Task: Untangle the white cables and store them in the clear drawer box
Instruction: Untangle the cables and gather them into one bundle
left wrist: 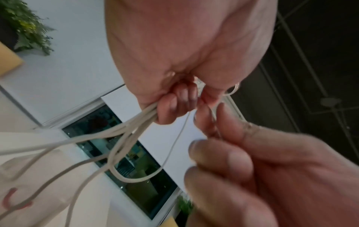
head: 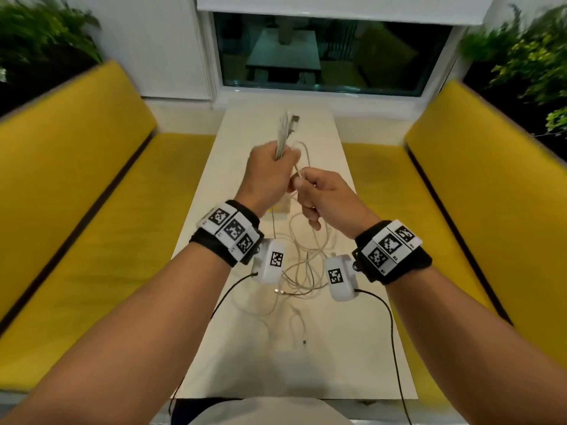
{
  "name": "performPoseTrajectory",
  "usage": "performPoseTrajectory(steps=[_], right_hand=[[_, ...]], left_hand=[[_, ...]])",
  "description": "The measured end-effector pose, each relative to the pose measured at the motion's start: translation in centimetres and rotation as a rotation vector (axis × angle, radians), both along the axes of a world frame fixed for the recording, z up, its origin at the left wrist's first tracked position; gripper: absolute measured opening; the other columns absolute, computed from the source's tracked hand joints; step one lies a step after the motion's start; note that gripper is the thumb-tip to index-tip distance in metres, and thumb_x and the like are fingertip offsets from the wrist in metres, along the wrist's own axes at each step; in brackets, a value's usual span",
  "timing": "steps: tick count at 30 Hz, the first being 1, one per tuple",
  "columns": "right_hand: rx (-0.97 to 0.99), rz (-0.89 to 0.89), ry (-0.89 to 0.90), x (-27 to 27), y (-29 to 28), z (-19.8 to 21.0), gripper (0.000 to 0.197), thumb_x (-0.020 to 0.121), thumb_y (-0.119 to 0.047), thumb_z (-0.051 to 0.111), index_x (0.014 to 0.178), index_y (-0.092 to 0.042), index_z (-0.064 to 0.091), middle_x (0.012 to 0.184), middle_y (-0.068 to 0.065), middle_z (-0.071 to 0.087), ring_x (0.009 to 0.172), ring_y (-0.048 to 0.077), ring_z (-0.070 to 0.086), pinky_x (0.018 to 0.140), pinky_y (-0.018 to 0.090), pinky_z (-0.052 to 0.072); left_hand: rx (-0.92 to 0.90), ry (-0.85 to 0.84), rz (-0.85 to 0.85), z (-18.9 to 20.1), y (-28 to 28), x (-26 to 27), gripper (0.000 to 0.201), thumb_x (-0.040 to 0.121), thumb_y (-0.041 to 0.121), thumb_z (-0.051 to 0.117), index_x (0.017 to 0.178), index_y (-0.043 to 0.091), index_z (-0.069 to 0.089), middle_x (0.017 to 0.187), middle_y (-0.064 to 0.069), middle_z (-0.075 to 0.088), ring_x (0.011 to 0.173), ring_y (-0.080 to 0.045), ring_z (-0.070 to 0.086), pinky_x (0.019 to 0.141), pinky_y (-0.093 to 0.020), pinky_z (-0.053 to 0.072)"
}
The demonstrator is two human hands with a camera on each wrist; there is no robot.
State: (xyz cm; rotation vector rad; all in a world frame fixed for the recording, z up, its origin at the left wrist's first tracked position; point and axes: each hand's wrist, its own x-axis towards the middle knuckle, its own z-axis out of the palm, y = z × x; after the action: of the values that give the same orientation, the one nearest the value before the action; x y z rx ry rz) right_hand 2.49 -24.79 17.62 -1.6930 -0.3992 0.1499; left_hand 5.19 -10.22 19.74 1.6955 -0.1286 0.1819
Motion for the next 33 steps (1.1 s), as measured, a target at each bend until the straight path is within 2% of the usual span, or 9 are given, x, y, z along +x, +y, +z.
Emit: performPoseTrajectory(steps=[4, 8, 11, 14, 19, 21, 25, 28, 33], right_hand=[[0.002, -0.087, 0.029, 0.0, -1.2, -1.8, 0.031, 0.106, -0.022, 0.047, 0.08, -0.012, 0.061, 0.061, -0.001, 0.032, 0.053, 0.014, 0.023, 0.052, 0.033, 0.016], [-0.141, -0.228, -0.103, 0.6, -2.7, -3.8, 0.032, 0.105, -0.018, 0.049, 0.077, -0.012, 0.063, 0.062, -0.013, 0.052, 0.058, 0.006, 0.042, 0.058, 0.018, 0.035], [-0.213, -0.338, -0.229, 2.0, -3.3, -4.3, 0.025, 0.101, -0.014, 0.052, 0.081, -0.012, 0.067, 0.084, 0.001, 0.066, 0.082, 0.014, 0.059, 0.078, 0.026, 0.046], [-0.342, -0.507, -0.316, 3.5, -4.3, -5.1, 0.023, 0.098, -0.02, 0.054, 0.087, -0.015, 0.072, 0.089, 0.004, 0.071, 0.092, 0.023, 0.058, 0.082, 0.032, 0.042], [-0.741, -0.632, -0.084, 5.1, -6.6, -9.2, 0.027, 0.096, -0.041, 0.056, 0.102, -0.024, 0.076, 0.106, 0.008, 0.073, 0.104, 0.027, 0.065, 0.086, 0.034, 0.043], [-0.871, -0.611, 0.034, 4.3, -6.3, -10.6, 0.026, 0.094, -0.039, 0.061, 0.115, -0.028, 0.072, 0.124, 0.006, 0.067, 0.119, 0.026, 0.06, 0.094, 0.038, 0.034], [-0.953, -0.595, 0.107, 2.6, -3.4, -10.7, 0.053, 0.087, -0.021, 0.066, 0.139, -0.02, 0.053, 0.139, 0.013, 0.05, 0.13, 0.032, 0.047, 0.105, 0.044, 0.031], [-0.85, -0.674, 0.155, 2.2, -0.6, -9.7, 0.069, 0.075, -0.009, 0.069, 0.138, -0.019, 0.042, 0.133, 0.013, 0.047, 0.124, 0.033, 0.045, 0.103, 0.046, 0.035], [-0.702, -0.547, 0.191, 2.6, 1.9, -7.9, 0.05, 0.075, -0.004, 0.067, 0.117, -0.014, 0.042, 0.112, 0.011, 0.056, 0.102, 0.032, 0.056, 0.08, 0.041, 0.047]], left_hand=[[-0.22, -0.056, 0.077, 3.5, 1.2, 0.5, 0.024, 0.098, 0.021, 0.057, 0.077, 0.019, 0.046, 0.057, 0.004, 0.038, 0.048, -0.013, 0.033, 0.047, -0.029, 0.031], [-0.327, -0.143, 0.022, 5.6, 1.7, 0.1, 0.027, 0.1, 0.016, 0.055, 0.077, 0.02, 0.042, 0.055, 0.006, 0.034, 0.049, -0.013, 0.026, 0.046, -0.029, 0.024], [-0.352, -0.154, -0.008, 5.0, 1.6, 0.0, 0.027, 0.101, 0.019, 0.056, 0.077, 0.02, 0.042, 0.055, 0.007, 0.034, 0.05, -0.013, 0.027, 0.047, -0.03, 0.025], [-0.409, -0.083, -0.047, 3.6, 1.8, 0.4, 0.03, 0.099, 0.026, 0.056, 0.075, 0.02, 0.039, 0.058, 0.004, 0.031, 0.05, -0.014, 0.026, 0.049, -0.03, 0.025], [-0.674, 0.059, -0.141, 0.0, 3.7, 1.2, 0.023, 0.089, 0.021, 0.038, 0.067, 0.017, 0.035, 0.06, 0.0, 0.023, 0.057, -0.02, 0.016, 0.054, -0.033, 0.02], [-0.705, 0.09, -0.142, -1.7, 4.4, 1.5, 0.023, 0.089, 0.022, 0.033, 0.067, 0.016, 0.035, 0.06, 0.0, 0.023, 0.056, -0.019, 0.017, 0.056, -0.034, 0.019], [-0.708, 0.148, -0.101, -4.2, 5.1, 2.1, 0.024, 0.09, 0.021, 0.032, 0.067, 0.016, 0.035, 0.058, 0.001, 0.025, 0.053, -0.017, 0.021, 0.055, -0.032, 0.022], [-0.711, 0.169, -0.085, -5.0, 5.4, 2.5, 0.027, 0.092, 0.019, 0.031, 0.066, 0.016, 0.035, 0.059, 0.001, 0.025, 0.054, -0.017, 0.021, 0.055, -0.032, 0.023], [-0.741, 0.183, -0.108, -5.7, 6.1, 3.4, 0.03, 0.096, 0.02, 0.029, 0.067, 0.015, 0.037, 0.06, 0.0, 0.026, 0.054, -0.017, 0.024, 0.055, -0.031, 0.029]])
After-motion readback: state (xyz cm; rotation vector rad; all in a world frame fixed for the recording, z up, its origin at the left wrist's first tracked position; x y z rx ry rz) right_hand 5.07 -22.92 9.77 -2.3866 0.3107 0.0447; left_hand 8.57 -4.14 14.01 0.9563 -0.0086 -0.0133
